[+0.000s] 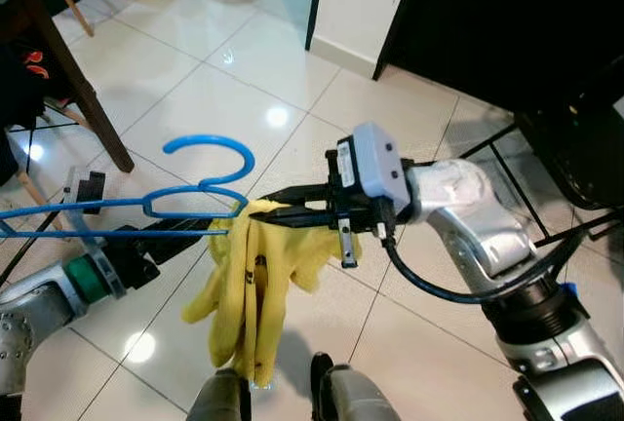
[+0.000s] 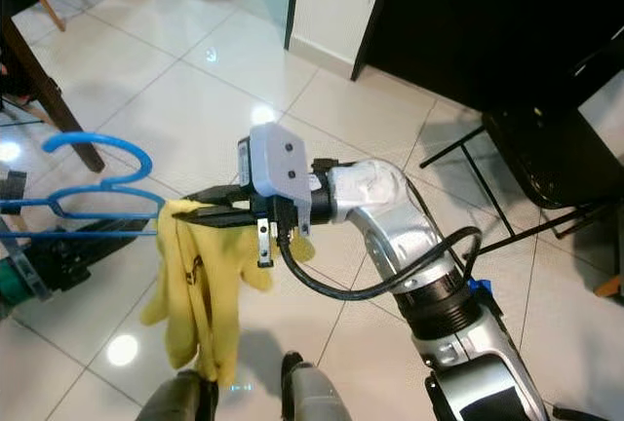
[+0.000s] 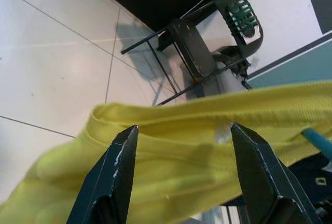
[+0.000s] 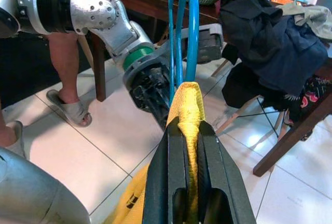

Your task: Hang hanger

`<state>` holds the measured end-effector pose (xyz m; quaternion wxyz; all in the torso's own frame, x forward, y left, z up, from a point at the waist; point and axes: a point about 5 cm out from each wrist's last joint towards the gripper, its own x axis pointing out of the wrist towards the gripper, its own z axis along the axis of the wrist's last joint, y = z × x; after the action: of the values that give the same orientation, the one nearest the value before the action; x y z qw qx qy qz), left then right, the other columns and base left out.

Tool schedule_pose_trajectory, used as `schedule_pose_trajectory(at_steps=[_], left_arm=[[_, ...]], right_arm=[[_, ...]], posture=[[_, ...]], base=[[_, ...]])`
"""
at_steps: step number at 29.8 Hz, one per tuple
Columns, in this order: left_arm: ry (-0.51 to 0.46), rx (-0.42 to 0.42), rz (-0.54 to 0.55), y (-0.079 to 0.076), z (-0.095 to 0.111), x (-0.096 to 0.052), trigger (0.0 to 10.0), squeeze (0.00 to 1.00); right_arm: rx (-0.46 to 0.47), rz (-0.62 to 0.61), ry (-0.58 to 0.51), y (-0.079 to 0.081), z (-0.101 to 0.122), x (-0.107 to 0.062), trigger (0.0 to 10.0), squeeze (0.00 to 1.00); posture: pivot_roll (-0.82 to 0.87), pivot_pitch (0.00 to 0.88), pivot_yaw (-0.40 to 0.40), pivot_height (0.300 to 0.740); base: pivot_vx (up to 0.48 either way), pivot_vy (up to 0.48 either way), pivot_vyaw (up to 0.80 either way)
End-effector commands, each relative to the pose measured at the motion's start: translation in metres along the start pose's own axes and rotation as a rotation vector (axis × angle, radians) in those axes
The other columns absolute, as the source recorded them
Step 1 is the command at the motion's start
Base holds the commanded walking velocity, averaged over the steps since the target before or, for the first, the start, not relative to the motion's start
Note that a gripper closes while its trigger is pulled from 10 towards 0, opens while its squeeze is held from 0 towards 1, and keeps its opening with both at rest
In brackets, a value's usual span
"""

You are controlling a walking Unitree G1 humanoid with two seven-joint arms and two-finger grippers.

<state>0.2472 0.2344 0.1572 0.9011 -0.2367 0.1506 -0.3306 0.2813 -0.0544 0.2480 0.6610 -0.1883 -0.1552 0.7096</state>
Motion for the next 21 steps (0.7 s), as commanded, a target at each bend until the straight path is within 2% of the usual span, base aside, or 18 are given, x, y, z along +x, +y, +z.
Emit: schedule_pose_trajectory(at_steps=[1,7,12,15,16,18,21], left_arm=[[0.024,-0.021,-0.007,-0.001,-0.008,0.0,10.0,0.0],[0.036,-0.022,0.021,0.007,-0.014,0.007,10.0,0.0],[0.007,-0.059,0.039,0.011,-0.015,0.012,10.0,0.0],[-0.081,-0.137,0.055,0.013,-0.011,0.02,10.0,0.0],[-0.081,-0.137,0.055,0.013,-0.011,0.02,10.0,0.0],[-0.157,-0.193,0.054,0.012,-0.007,0.026,10.0,0.0],[-0.194,-0.212,0.033,0.008,-0.004,0.029,10.0,0.0]], right_arm=[[-0.021,0.009,-0.01,0.001,0.002,0.003,0.0,0.0],[-0.047,0.032,-0.052,-0.002,0.015,0.007,0.0,0.0],[-0.08,0.037,-0.084,-0.005,0.028,0.008,0.0,0.0],[-0.117,0.042,-0.116,-0.005,0.041,0.008,0.0,0.0],[-0.117,0.042,-0.116,-0.005,0.041,0.008,0.0,0.0],[-0.137,0.054,-0.133,-0.004,0.048,0.008,0.0,0.0],[-0.142,0.061,-0.128,-0.003,0.049,0.007,0.0,0.0]], posture=[[0.03,0.18,-0.025,0.74],[0.02,0.176,-0.024,0.74],[0.02,0.174,-0.017,0.74],[0.02,0.173,-0.014,0.74],[0.02,0.173,-0.014,0.74],[0.01,0.171,-0.016,0.74],[0.01,0.169,-0.016,0.74]], base=[[0.0,0.0,0.0],[0.0,0.0,0.0],[0.0,0.0,0.0],[0.0,0.0,0.0],[0.0,0.0,0.0],[0.0,0.0,0.0],[0.0,0.0,0.0]])
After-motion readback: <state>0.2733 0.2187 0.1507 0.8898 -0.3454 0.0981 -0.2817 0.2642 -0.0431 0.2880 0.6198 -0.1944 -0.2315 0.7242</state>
